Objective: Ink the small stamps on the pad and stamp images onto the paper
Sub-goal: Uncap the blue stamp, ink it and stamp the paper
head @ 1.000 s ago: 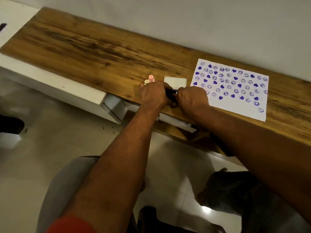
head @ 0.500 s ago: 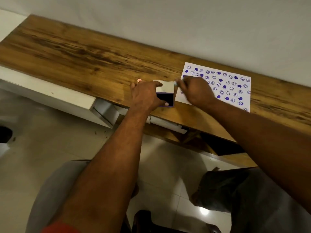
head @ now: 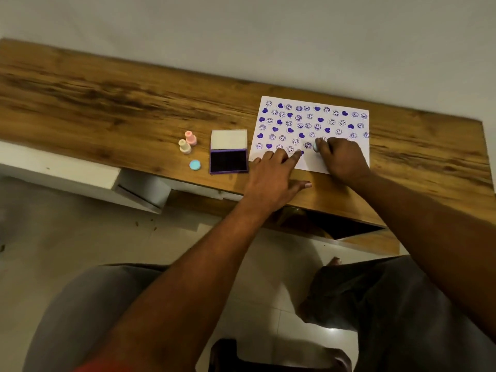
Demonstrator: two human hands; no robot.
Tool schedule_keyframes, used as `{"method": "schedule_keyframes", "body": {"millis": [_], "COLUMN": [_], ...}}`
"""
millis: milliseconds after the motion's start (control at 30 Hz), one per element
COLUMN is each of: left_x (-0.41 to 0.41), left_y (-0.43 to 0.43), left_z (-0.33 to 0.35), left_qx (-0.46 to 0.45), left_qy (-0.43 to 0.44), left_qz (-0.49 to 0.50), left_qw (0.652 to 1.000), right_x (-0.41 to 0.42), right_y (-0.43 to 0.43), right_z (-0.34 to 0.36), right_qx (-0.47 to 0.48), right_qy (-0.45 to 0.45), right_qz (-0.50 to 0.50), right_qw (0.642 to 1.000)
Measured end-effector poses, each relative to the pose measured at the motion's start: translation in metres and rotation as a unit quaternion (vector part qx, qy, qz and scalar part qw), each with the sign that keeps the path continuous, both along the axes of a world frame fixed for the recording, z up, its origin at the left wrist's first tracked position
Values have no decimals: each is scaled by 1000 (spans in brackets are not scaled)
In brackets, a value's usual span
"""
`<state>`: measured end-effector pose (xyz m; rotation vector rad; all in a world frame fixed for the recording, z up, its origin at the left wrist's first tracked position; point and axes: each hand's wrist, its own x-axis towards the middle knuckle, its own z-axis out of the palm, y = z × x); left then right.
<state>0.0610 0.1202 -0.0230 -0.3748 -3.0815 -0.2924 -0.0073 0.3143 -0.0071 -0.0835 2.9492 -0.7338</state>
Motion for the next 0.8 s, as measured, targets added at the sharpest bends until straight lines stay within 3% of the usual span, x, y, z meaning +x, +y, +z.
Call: {"method": "schedule_keyframes", "body": {"millis": [100,400,533,600,700,733,800], "left_x": [10,20,20,19,19,19,20], "left_y": [6,11,12,11,10,10,10], "left_z": [-9,-23,-26,-27,-27,-28,-28], "left_qx": [-4,11,8,12,10,10,9], "left_qy": [36,20,25,23,11,9,11], "left_qz": [-6,-20,-20,-20,-21,-21,-23], "left_qw": [999,1000,999,999,1000,1000,1000], "right_x": [2,2,-3,-14,-24,-20,-1], "right_y": [0,0,-4,-7,-14,-18,-26], "right_z": [-2,-2,8,25,52,51,26], "right_qx": [4,30,115,147,139,145,183], "right_qy": [16,22,26,98,275,283,158], "right_qz": [9,35,85,90,39,26,22], "right_qw": [1000,999,989,980,951,948,970]}}
